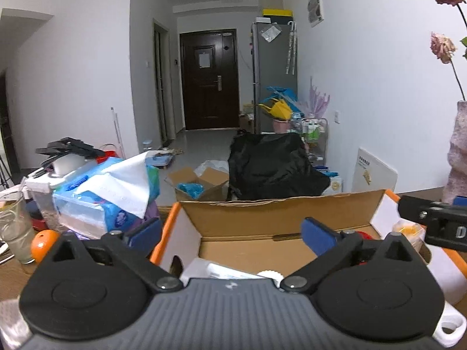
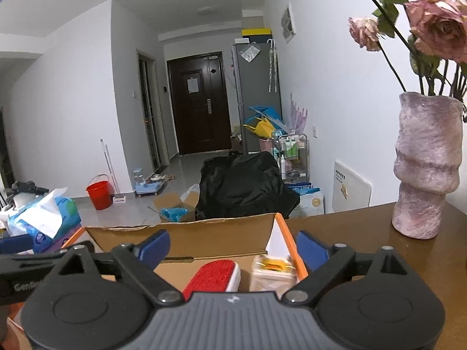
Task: Organize rigid objects
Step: 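Open both grippers to drop the white cap and plug adapter into the box, then withdraw both grippers from the box back toward the table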
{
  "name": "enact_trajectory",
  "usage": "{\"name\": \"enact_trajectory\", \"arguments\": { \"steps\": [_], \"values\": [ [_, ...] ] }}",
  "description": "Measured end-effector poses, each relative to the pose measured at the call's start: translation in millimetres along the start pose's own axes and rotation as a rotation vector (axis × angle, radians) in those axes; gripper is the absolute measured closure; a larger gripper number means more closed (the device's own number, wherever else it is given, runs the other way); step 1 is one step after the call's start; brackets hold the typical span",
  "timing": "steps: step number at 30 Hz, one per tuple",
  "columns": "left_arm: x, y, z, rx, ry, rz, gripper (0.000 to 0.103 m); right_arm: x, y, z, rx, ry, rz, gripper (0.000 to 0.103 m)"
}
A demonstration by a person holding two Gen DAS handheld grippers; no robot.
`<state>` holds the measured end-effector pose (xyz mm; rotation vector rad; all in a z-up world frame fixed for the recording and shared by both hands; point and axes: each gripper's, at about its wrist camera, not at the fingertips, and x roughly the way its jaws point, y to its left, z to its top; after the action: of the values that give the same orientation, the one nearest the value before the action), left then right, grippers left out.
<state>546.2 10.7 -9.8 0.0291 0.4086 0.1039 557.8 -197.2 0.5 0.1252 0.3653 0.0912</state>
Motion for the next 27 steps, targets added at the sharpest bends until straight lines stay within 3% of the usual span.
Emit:
{"name": "enact_trajectory", "arguments": {
  "steps": [3,16,27],
  "values": [
    [0.8,3.6,-0.8,-0.008,0.013,0.005,0.0,0.4,-2.2,-0.1,0.01,0.003,-0.007,0.0],
    [-6.2,9.8,0.5,-0.033,0.019,-0.005,0.0,-2.7,4.5,-0.5,-0.004,0.02,0.013,0.0],
    [-33.4,22.4,-2.5,-0.051,-0.007,0.0,0.0,-30.3,13.1,-0.8,-0.021,-0.025,0.03,0.0]
  ]
}}
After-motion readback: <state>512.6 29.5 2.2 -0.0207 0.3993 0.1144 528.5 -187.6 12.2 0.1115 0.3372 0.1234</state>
